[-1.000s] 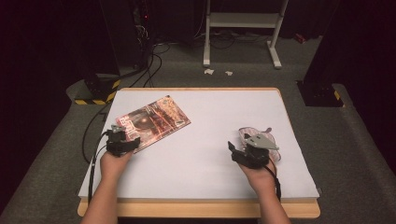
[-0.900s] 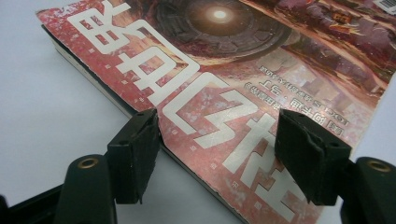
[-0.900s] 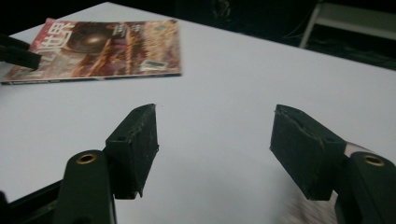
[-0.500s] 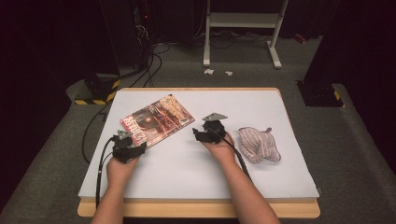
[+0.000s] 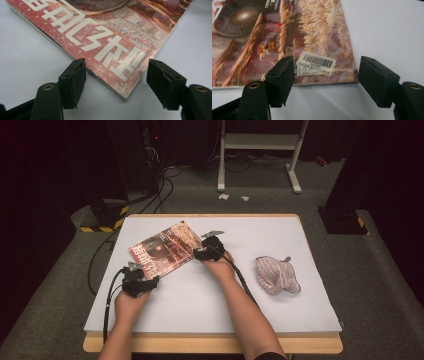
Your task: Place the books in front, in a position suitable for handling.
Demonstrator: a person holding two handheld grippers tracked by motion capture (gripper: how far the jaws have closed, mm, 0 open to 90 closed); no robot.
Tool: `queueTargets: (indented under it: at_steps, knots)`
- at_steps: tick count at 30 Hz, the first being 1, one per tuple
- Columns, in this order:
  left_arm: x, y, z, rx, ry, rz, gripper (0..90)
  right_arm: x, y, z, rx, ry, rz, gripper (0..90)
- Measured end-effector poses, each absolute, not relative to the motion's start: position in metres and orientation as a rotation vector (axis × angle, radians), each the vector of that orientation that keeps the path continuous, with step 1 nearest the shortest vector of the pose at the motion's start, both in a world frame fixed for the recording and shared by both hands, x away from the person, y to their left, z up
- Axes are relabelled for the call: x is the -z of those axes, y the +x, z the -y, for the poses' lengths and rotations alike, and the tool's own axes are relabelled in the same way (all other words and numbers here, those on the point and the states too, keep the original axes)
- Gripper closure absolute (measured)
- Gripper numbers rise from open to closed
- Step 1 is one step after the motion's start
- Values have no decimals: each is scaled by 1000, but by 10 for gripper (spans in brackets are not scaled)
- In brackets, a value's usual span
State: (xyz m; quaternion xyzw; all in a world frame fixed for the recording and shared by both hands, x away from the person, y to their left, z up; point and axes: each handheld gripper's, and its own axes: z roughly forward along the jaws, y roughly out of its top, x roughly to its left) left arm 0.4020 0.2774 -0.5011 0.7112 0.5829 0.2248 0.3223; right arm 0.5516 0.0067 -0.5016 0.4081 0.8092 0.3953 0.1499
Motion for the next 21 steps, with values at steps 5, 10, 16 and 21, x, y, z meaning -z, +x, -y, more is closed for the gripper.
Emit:
queueTargets:
  at_steps: [5,10,16,21]
  knots:
    - [502,402,-275,-613,1880,-1517,330,504,562,-9,-1113,1200,-2374,261]
    - [502,402,-275,-610,1867,-1529,333,503,558,-8,-1101,1197,-2379,301]
    - [503,400,-280,-594,1846,-1527,343,502,543,0,-1095,1189,-2385,329]
    - [503,394,-279,-594,1860,-1505,346,502,526,9,-1090,1179,-2400,349]
